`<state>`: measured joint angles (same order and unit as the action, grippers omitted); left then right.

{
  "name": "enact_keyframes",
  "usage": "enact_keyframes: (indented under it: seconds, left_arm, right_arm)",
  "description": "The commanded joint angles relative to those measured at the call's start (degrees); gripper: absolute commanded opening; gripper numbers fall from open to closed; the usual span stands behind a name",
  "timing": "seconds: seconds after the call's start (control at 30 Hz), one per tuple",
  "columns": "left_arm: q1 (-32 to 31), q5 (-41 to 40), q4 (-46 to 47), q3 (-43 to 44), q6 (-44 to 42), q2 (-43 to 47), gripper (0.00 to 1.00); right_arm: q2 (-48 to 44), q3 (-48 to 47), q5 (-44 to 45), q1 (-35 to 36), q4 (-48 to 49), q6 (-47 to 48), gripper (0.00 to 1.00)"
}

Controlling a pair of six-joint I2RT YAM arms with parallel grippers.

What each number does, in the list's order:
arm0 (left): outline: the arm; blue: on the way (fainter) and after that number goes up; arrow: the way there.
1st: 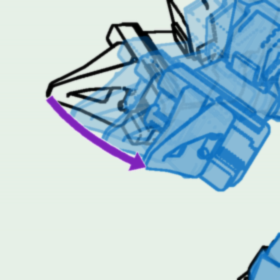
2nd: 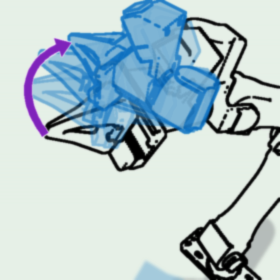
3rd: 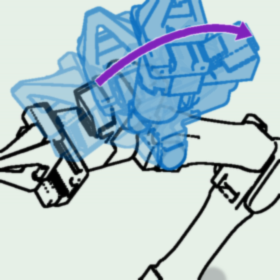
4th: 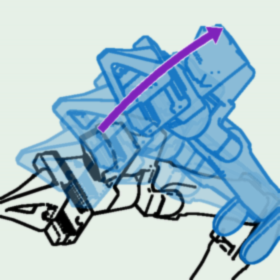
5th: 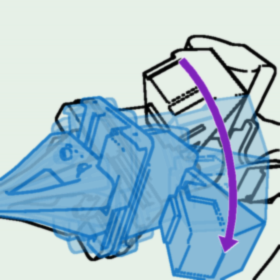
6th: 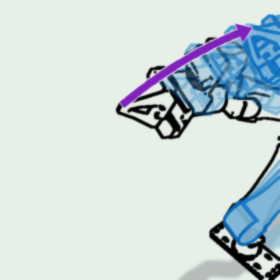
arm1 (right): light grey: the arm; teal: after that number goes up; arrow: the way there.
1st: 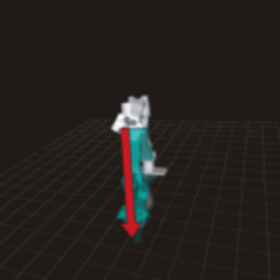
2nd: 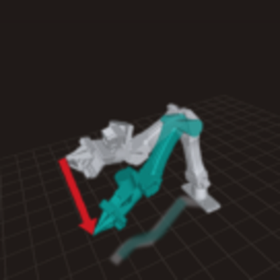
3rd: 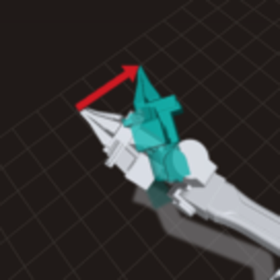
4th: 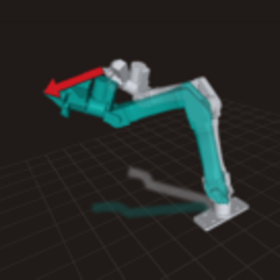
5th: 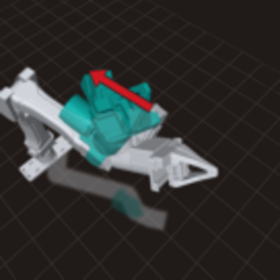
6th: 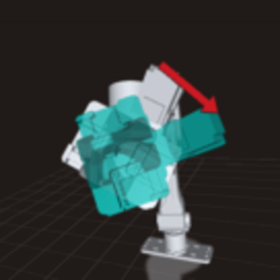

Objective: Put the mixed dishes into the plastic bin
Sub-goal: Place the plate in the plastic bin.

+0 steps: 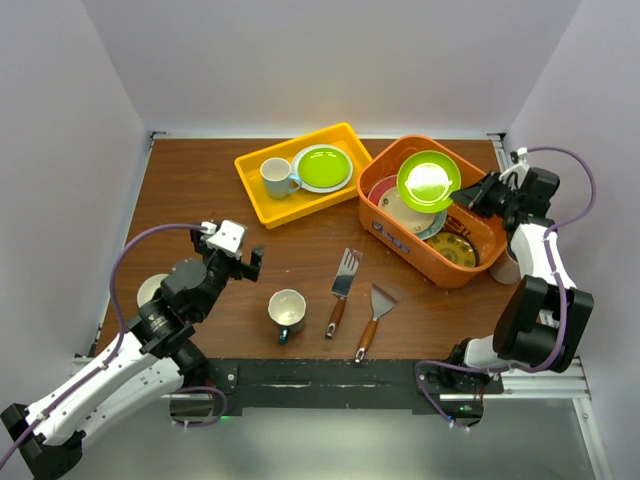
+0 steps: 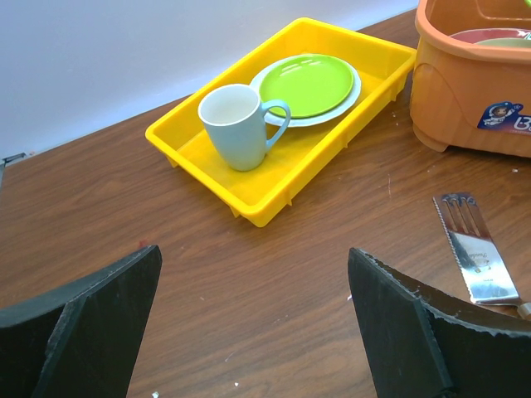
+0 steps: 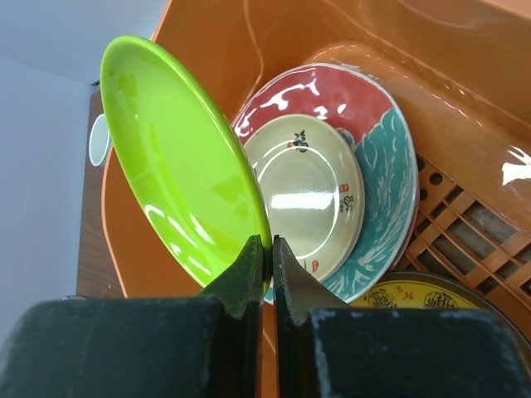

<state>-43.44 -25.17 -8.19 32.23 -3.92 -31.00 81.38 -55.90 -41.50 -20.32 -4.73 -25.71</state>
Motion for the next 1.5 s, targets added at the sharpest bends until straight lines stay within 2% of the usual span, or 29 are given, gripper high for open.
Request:
enact_keyframes:
  seconds: [0.0,0.2,0.5,0.67,0.87,1.07,1.3,1.47]
  left_arm:
    - [0.5,0.6,2.4,0.0,-0.3,-0.1,1.0]
    - [0.5,0.5,2.4,0.0,-0.3,-0.3,1.0]
    - [0.5,0.3,2.4,0.0,-0.3,-0.4,1.0]
    - [0.5,0.4,2.4,0.0,-0.3,-0.6,1.0]
    - [0.5,0.5,2.4,0.0,-0.3,-0.7,1.0]
    - [0.5,0.6,2.4,0.0,-0.3,-0.7,1.0]
    - [0.5,0.6,2.4,0.0,-0.3,-0.7,1.0]
    - [0.5,0.8,2.5,0.0,-0.2,-0.8,1.0]
  right_arm:
    - [0.4,-0.1,2.7,-0.3,1.3,-1.1,0.0]
    - [2.8,0.9,4.8,0.4,0.5,-1.9,0.0]
    - [7.6,-1.5,13.3,5.9,-3.4,-1.0,0.0]
    - [9.7,-1.8,14.9,6.9,-3.5,-0.9,0.0]
    - [11.2,-2.3,15.8,7.0,-3.8,-0.7,0.08]
    - [11.4,-2.5,16.1,7.0,-4.2,0.2,0.22]
    - [6.9,-2.4,16.4,7.0,-4.5,3.2,0.53]
    - [2.1,-2.5,15.8,6.9,-4.8,6.5,0.68]
